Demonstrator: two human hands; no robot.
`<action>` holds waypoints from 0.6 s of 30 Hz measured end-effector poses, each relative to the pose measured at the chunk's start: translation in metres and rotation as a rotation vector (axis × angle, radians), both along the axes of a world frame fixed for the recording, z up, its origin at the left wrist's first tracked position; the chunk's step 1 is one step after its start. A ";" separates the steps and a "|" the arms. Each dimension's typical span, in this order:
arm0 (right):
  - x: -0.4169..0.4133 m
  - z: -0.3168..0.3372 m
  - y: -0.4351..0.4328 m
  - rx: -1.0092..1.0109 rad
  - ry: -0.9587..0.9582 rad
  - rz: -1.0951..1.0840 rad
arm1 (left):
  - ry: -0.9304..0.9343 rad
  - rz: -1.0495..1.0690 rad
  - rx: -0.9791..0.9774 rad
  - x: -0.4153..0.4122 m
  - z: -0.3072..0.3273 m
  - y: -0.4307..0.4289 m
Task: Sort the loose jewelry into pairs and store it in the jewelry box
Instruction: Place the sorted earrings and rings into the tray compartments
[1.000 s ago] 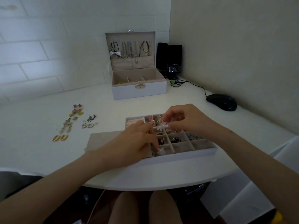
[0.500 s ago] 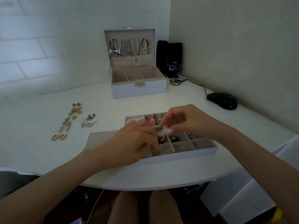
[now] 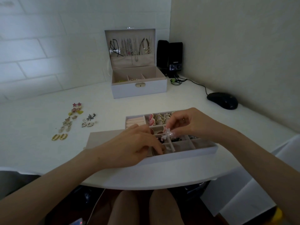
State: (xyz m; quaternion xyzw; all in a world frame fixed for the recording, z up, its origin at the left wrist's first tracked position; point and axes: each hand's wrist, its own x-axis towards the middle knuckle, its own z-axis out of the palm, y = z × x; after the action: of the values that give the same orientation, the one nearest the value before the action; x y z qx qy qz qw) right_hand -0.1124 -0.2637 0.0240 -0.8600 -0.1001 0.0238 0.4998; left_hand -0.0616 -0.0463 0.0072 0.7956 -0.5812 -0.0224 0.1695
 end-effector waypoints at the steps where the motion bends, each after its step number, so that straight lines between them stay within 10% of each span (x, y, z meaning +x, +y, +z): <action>1: 0.000 -0.001 0.000 0.005 -0.003 -0.003 | -0.020 -0.008 0.012 0.001 -0.001 0.001; 18: 0.000 -0.004 0.000 -0.016 -0.016 0.025 | -0.155 -0.004 0.060 -0.001 -0.008 0.001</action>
State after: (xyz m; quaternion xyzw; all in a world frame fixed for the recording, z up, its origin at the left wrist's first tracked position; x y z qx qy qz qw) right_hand -0.1129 -0.2632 0.0199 -0.8629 -0.1145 0.0238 0.4916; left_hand -0.0623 -0.0456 -0.0011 0.7985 -0.5931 0.0215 0.1003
